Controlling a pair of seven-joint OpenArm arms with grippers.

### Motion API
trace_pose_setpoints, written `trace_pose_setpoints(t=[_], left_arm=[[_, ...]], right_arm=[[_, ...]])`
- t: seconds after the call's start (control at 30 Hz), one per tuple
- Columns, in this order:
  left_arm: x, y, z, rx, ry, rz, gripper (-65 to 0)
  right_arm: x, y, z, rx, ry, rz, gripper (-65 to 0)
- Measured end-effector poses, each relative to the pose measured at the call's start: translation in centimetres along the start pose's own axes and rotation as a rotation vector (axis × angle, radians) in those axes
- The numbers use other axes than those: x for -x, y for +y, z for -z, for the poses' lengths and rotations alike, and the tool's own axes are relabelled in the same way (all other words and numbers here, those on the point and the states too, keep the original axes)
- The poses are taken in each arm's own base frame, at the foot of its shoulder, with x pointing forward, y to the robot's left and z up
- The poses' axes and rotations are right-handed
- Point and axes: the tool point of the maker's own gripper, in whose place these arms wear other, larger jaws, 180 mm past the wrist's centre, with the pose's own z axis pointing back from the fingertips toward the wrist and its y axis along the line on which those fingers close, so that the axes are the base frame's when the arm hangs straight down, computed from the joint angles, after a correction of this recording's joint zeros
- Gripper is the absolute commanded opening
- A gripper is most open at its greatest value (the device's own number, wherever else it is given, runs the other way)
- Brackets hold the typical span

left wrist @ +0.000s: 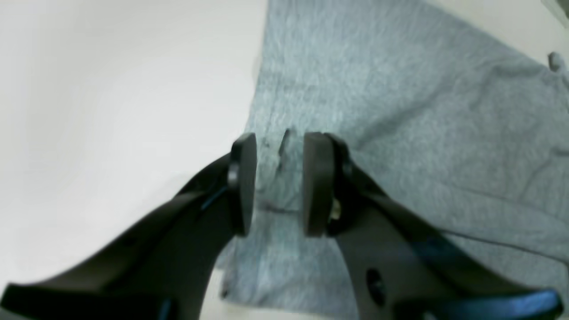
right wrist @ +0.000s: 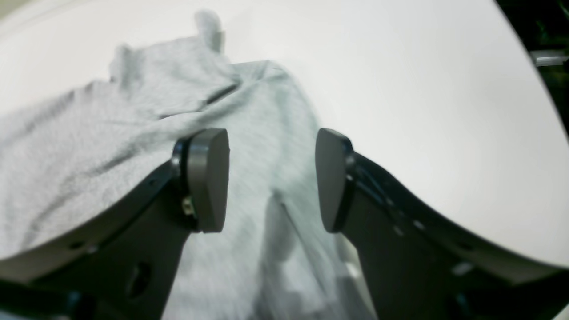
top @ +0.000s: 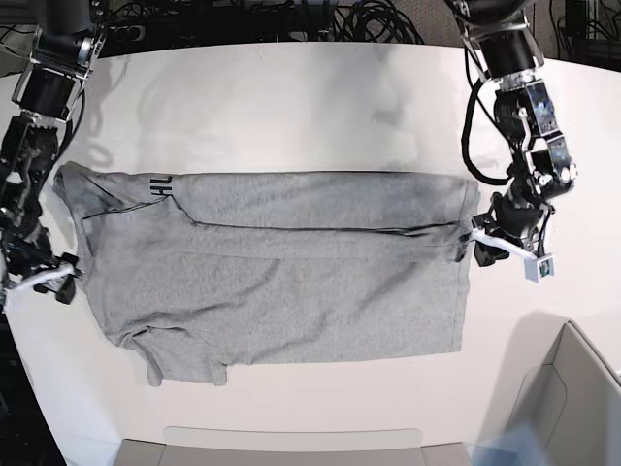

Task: Fold the T-shirt properly
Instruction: 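Release the folded edge and reposition both grippers at the fold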

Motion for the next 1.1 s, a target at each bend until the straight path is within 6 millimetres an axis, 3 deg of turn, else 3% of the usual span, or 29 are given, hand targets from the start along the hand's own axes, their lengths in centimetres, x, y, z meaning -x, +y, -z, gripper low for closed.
trace_pose_setpoints(t=[0.07, 0.13, 0.27, 0.4, 0.5, 0.63, 0.73, 0.87, 1.1], left_arm=[[0.3, -0.1, -1.6, -0.008, -0.019, 0.030, -47.7], [1.3, 0.0, -2.2, -0.013, -0.005, 0.039, -47.7], [3.8, 0.3, -2.6, -0.020, 0.053, 0.040, -47.7], [5.0, 0.6, -2.9, -0.026, 0.078, 0.037, -47.7], [5.3, 0.5, -2.9, -0.023, 0.083, 0.030, -47.7], [5.1, 0.5, -2.9, -0.023, 0.079, 0.031, -47.7], [5.1, 0.5, -2.9, -0.023, 0.080, 0.031, -47.7], [5.1, 0.5, -2.9, -0.025, 0.079, 0.033, -47.7], [5.1, 0.6, -2.9, -0.025, 0.079, 0.030, -47.7]], right_arm=[[0.7, -2.6, -2.2, 0.027, 0.032, 0.070, -33.8], [2.1, -3.7, -3.8, 0.040, 0.067, 0.091, -33.8], [7.3, -3.7, -6.2, 0.005, 0.164, 0.112, -33.8], [12.2, -4.7, -7.9, 0.021, 0.259, 0.162, -33.8], [14.7, -4.0, -8.6, -0.006, 0.297, 0.218, -33.8], [15.4, -5.7, -9.0, 0.034, 0.252, 0.349, -33.8], [17.1, -7.0, -7.9, 0.064, 0.281, 0.435, -33.8], [16.3, -6.7, -6.1, 0.019, 0.220, 0.457, -33.8], [16.0, -3.1, -4.1, -0.063, 0.259, 0.391, -33.8]])
